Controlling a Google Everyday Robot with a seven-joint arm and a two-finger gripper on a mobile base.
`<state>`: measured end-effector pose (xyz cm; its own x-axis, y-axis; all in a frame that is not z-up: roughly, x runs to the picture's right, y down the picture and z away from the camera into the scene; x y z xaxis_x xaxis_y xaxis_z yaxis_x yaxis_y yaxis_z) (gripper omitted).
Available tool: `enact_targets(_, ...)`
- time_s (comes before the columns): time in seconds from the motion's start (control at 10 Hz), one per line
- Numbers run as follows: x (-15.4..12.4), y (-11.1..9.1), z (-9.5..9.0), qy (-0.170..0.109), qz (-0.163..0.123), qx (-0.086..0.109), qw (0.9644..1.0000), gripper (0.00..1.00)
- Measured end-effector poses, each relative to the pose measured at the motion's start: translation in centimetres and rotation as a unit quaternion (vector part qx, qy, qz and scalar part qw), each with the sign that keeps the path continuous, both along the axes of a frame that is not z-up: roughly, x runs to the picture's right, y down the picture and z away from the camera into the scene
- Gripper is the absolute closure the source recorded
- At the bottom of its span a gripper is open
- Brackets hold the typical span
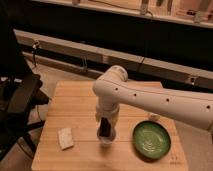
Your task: Place the eraser in the ceramic cup
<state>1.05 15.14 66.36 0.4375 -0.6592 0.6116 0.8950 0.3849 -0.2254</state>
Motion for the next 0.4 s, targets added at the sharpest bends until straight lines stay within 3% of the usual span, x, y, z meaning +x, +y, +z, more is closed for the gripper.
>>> enact_targets(0.4,0.71,0.22,0.04,0.003,0.011,0.000,0.9999,0.20)
